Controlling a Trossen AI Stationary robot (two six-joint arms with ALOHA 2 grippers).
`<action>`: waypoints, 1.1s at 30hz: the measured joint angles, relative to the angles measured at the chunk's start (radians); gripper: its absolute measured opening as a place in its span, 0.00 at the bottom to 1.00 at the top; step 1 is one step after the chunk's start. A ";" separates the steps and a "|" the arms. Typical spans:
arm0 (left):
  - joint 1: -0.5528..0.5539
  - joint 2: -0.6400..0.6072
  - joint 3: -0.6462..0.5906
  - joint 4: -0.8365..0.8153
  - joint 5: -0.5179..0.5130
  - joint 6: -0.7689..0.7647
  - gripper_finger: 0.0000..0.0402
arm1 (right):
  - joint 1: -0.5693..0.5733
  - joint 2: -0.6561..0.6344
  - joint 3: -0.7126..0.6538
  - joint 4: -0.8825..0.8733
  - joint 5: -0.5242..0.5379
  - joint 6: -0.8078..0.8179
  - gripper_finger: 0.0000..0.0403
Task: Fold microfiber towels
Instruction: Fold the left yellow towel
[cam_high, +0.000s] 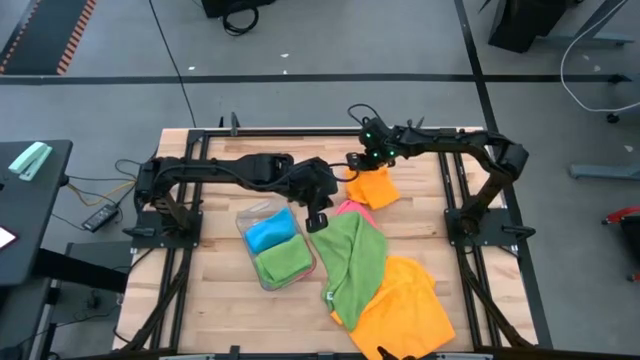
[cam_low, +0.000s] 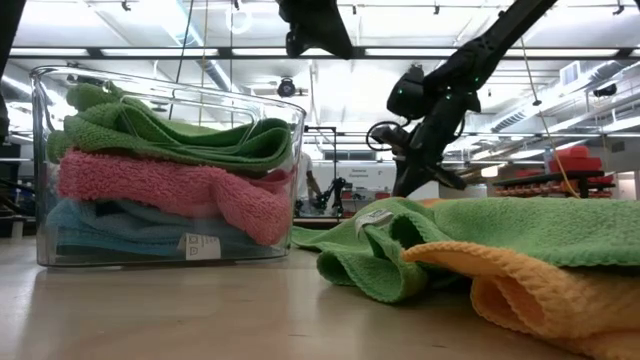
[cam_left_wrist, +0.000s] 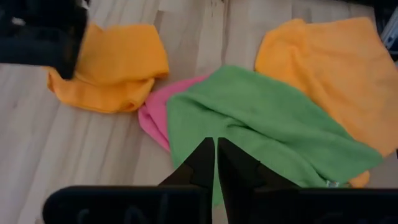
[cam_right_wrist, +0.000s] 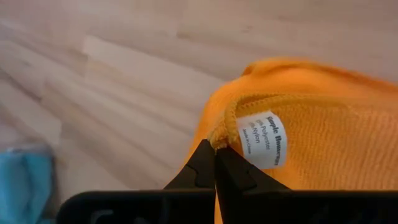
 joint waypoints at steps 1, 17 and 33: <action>0.000 0.000 0.000 -0.009 0.000 0.000 0.07 | -0.004 0.003 0.000 0.000 0.014 -0.004 0.00; -0.009 0.000 -0.001 -0.013 -0.001 -0.028 0.05 | -0.030 0.082 0.001 0.097 0.057 -0.074 0.10; -0.009 0.000 -0.001 -0.013 -0.001 -0.051 0.04 | -0.099 -0.047 0.001 -0.015 -0.104 -0.272 0.51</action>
